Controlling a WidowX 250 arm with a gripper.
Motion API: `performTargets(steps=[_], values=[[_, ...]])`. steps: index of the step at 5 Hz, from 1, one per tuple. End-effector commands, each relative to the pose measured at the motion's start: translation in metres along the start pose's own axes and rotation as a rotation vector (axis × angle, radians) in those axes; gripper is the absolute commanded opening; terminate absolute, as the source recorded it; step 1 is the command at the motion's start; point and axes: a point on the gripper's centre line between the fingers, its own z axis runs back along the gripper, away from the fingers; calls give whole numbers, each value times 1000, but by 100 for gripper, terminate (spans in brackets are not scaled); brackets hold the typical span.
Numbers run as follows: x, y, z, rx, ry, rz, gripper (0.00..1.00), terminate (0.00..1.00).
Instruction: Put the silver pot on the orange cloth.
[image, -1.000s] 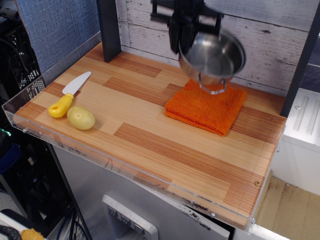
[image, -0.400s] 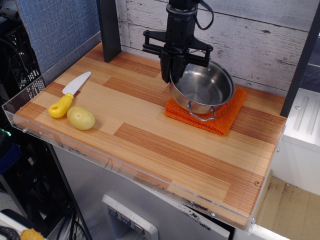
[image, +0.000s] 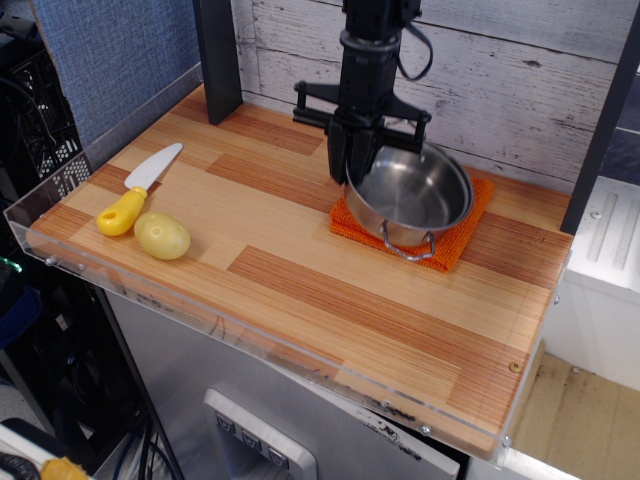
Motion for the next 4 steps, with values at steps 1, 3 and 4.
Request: performTargets(steps=[1, 3, 4], values=[[-4, 2, 3, -6, -26, 27, 0, 0], [-2, 7, 18, 16, -87, -16, 100, 0], [-1, 12, 40, 14, -144, -14, 100, 0]])
